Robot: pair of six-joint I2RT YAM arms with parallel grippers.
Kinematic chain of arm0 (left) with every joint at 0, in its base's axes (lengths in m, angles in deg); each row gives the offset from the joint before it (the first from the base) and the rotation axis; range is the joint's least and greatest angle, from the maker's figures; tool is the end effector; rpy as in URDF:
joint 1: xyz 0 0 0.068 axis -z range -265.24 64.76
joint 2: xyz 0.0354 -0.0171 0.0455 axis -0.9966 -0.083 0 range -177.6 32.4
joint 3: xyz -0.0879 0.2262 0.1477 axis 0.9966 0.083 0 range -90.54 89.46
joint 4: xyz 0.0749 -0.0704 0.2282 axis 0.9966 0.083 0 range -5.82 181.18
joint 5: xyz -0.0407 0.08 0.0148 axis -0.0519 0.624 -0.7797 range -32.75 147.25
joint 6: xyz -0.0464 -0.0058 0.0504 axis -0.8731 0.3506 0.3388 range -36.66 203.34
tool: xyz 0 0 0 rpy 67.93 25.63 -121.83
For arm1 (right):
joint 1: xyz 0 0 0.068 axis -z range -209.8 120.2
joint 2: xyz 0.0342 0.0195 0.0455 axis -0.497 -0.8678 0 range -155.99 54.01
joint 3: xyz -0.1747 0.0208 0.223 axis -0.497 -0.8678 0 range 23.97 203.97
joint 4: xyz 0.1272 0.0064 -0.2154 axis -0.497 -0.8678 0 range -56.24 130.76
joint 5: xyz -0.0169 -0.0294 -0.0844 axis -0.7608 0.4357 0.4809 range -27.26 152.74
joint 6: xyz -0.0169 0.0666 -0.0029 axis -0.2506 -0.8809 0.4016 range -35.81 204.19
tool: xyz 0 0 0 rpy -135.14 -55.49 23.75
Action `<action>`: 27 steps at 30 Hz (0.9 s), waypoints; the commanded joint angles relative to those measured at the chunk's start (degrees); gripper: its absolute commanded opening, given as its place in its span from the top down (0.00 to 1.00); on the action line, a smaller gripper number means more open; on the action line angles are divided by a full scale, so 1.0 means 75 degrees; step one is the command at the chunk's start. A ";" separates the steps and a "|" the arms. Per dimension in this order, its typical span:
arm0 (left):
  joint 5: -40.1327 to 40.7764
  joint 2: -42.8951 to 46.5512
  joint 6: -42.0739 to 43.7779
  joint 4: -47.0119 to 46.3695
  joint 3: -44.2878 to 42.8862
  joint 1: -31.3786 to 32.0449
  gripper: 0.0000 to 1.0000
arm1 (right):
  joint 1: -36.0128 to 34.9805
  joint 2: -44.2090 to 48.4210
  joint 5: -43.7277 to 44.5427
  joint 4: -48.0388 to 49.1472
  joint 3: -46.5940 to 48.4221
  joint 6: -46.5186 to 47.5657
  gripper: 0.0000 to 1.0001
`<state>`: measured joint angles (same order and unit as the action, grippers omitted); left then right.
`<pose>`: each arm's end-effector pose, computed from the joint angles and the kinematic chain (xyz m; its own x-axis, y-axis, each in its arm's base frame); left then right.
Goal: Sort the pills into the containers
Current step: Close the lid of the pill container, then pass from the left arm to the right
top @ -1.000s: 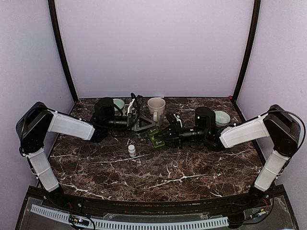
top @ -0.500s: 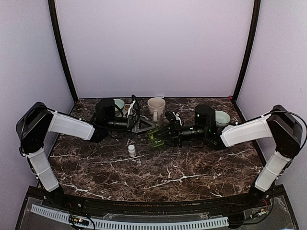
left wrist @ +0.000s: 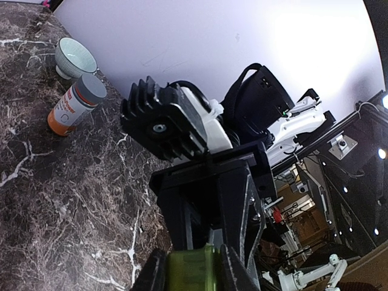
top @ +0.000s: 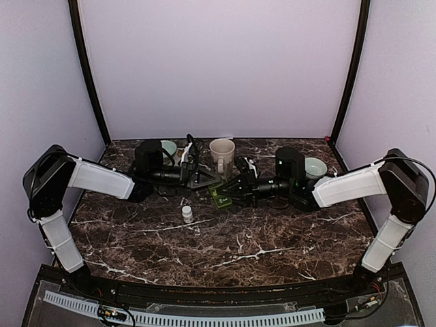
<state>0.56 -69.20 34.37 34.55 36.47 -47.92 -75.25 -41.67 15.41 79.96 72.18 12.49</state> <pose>0.2733 -0.2668 0.2502 -0.7432 0.0455 -0.6675 0.6654 -0.0539 -0.7445 0.2232 0.2849 0.2406 -0.9749 -0.0730 -0.2102 -0.2160 0.0840 0.9728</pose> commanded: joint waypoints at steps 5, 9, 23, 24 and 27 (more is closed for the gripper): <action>0.0015 0.0000 0.0168 -0.0322 0.0048 0.0065 1.00 | -0.0044 0.0032 0.0094 -0.0110 0.0263 0.0216 0.73; 0.0185 -0.0017 0.0203 -0.0147 -0.0004 0.0074 1.00 | -0.0039 0.0077 0.0112 -0.0326 0.0289 0.0371 0.64; 0.1281 0.0199 0.0608 0.1081 -0.0283 0.0072 1.00 | -0.0036 0.0331 0.0224 -0.0802 0.0157 0.0710 0.59; 0.1340 0.0215 0.0602 0.1123 -0.0291 0.0074 1.00 | -0.0044 0.0355 0.0234 -0.0808 0.0126 0.0718 0.58; 0.1569 0.0256 0.0600 0.1277 -0.0343 0.0060 1.00 | -0.0039 0.0439 0.0274 -0.0774 0.0022 0.0724 0.58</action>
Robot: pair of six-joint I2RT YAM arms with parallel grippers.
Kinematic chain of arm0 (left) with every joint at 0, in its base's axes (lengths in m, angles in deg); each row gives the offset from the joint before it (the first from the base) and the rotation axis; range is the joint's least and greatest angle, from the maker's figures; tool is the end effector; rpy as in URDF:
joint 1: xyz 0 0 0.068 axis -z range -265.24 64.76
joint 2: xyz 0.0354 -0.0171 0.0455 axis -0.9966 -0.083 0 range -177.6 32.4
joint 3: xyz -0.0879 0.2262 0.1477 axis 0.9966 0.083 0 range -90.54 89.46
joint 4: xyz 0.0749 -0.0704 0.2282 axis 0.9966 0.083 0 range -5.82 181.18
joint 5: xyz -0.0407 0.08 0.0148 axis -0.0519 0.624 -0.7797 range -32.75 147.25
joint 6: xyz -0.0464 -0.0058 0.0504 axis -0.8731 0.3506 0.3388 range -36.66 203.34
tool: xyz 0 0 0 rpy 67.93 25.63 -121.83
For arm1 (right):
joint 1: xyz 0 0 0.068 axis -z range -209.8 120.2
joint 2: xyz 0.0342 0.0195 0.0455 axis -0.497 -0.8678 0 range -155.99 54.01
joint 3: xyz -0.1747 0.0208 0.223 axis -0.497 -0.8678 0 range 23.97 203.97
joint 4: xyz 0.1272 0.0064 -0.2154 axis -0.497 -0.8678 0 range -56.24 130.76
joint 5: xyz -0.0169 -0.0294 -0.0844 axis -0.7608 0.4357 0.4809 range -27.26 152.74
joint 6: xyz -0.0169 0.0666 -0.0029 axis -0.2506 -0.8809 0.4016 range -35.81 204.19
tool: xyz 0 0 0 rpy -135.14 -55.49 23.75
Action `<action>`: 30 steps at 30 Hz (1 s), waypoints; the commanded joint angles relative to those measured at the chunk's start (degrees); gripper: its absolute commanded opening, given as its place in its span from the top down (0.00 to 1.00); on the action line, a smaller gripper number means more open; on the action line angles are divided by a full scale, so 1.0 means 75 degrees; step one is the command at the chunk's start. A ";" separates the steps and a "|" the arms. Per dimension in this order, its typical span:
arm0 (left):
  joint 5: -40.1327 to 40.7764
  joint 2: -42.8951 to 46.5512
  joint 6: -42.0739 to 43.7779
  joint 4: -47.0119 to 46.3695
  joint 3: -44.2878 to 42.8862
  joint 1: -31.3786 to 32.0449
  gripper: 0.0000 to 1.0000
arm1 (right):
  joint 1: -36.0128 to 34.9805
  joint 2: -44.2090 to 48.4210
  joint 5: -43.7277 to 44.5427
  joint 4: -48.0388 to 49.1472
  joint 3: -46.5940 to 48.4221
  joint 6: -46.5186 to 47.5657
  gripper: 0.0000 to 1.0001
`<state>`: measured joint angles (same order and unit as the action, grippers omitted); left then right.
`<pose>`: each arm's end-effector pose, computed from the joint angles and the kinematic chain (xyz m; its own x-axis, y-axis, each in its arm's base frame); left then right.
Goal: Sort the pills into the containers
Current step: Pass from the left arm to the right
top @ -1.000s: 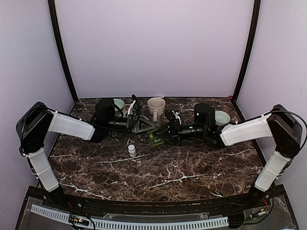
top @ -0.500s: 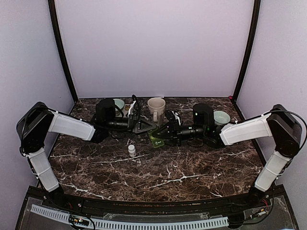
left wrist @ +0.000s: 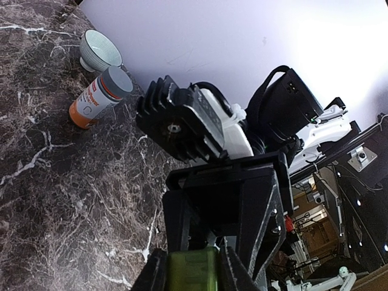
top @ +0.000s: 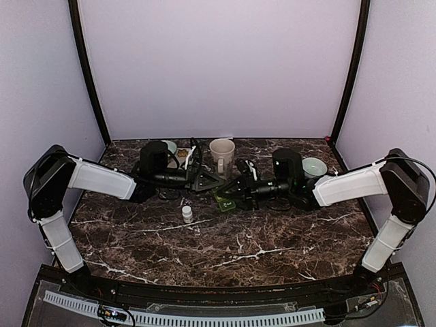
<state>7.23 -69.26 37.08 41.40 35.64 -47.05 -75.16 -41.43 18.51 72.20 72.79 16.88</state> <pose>0.2769 -0.2721 0.2413 -0.7684 0.0137 -0.6398 0.6393 0.0624 -0.7664 0.2252 0.2832 0.2299 -0.9778 -0.0493 -0.2037 -0.2093 0.1815 0.9609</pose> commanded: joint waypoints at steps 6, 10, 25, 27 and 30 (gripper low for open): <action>0.0947 0.0278 0.0143 0.0602 -0.0335 -0.0066 1.00 | -0.0056 0.0493 -0.0105 0.0400 -0.0265 0.0076 0.58; 0.1265 0.0278 0.0042 0.0745 -0.0390 -0.0086 1.00 | -0.0050 0.0497 -0.0088 0.0584 -0.0406 -0.0005 0.58; 0.1404 0.0258 -0.0142 0.0843 -0.0434 -0.0112 1.00 | -0.0008 0.0795 0.0053 0.0916 -0.0650 -0.0205 0.70; 0.1386 0.0255 -0.0137 0.0855 -0.0430 -0.0121 1.00 | 0.0027 0.0779 0.0035 0.1198 -0.0738 -0.0378 0.75; 0.1282 0.0233 -0.0144 0.0816 -0.0427 -0.0112 1.00 | 0.0054 0.0718 -0.0006 0.1669 -0.0836 -0.0678 0.84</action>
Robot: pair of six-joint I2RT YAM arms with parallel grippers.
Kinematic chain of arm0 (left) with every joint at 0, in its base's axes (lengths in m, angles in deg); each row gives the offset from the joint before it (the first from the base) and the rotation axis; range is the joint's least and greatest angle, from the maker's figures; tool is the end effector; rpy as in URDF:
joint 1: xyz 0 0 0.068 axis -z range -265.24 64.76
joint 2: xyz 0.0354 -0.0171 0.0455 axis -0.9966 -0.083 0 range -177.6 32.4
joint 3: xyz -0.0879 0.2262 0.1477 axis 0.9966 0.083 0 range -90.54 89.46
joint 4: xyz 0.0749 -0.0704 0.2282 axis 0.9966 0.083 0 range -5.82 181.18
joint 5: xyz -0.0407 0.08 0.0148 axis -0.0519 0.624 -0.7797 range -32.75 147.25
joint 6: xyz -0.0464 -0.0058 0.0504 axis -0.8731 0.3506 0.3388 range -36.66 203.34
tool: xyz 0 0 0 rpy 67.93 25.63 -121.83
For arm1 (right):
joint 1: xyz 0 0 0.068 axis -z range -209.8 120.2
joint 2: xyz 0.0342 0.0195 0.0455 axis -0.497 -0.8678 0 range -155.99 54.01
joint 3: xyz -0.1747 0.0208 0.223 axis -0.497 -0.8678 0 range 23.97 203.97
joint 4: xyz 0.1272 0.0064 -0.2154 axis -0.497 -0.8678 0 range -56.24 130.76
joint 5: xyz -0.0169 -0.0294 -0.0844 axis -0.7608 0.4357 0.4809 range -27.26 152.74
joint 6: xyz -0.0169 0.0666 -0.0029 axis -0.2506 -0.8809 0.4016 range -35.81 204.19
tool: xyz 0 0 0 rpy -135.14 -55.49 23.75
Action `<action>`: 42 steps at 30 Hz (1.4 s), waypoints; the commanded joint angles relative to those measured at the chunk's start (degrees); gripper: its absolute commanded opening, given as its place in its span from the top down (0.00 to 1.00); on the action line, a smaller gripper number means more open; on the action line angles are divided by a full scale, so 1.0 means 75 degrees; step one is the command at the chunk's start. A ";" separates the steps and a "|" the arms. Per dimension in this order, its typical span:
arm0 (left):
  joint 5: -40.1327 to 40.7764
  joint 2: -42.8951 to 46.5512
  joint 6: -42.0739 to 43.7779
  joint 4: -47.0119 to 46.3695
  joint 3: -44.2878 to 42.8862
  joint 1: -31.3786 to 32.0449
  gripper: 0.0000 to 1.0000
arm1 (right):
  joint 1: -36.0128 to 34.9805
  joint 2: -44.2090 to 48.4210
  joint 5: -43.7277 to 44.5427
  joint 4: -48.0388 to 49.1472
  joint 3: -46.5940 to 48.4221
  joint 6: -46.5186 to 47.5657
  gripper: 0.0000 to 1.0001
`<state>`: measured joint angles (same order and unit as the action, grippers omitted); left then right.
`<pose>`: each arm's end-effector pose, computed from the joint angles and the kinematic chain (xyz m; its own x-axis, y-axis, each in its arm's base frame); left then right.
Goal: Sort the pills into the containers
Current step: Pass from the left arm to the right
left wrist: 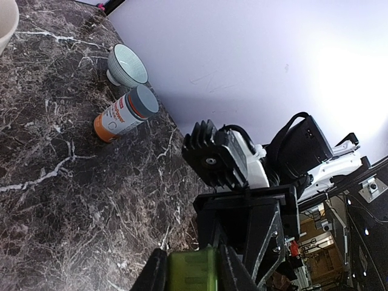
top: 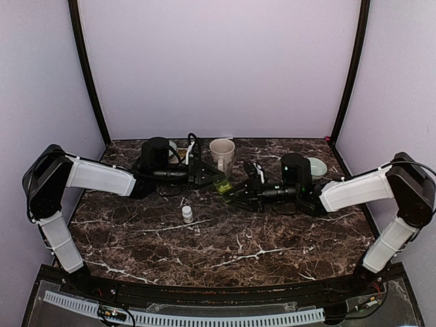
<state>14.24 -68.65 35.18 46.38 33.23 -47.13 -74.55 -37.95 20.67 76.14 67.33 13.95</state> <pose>0.2868 -0.2732 0.2483 -0.7973 -0.0671 -0.5999 0.5847 0.1614 -0.7951 0.2158 0.2664 0.2275 -0.9827 0.0096 -0.1848 -0.1803 0.1747 0.9680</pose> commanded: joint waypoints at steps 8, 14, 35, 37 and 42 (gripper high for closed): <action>0.0132 0.0073 -0.0168 -0.0365 0.0092 -0.0118 0.54 | 0.0024 0.0145 -0.0394 0.2451 -0.0273 -0.1131 0.86; -0.0284 0.0080 -0.0494 -0.1074 0.0375 -0.0168 0.32 | 0.0033 0.0145 -0.0427 0.2686 -0.0262 -0.1292 0.86; -0.0665 0.0253 -0.1559 -0.3119 0.1128 -0.0171 0.25 | 0.0108 -0.0262 -0.0277 0.2671 -0.0101 -0.1294 0.87; -0.0664 0.0249 -0.1629 -0.3274 0.1174 -0.0177 0.25 | 0.0113 -0.0281 -0.0269 0.2649 -0.0082 -0.1270 0.87; -0.0667 0.0219 -0.1754 -0.3488 0.1260 -0.0149 0.27 | 0.0108 -0.0329 -0.0242 0.2614 -0.0039 -0.1252 0.87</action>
<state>9.98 -68.69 23.11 24.48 41.84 -48.12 -73.94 -39.66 18.07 92.75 65.34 3.96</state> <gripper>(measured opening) 0.743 0.249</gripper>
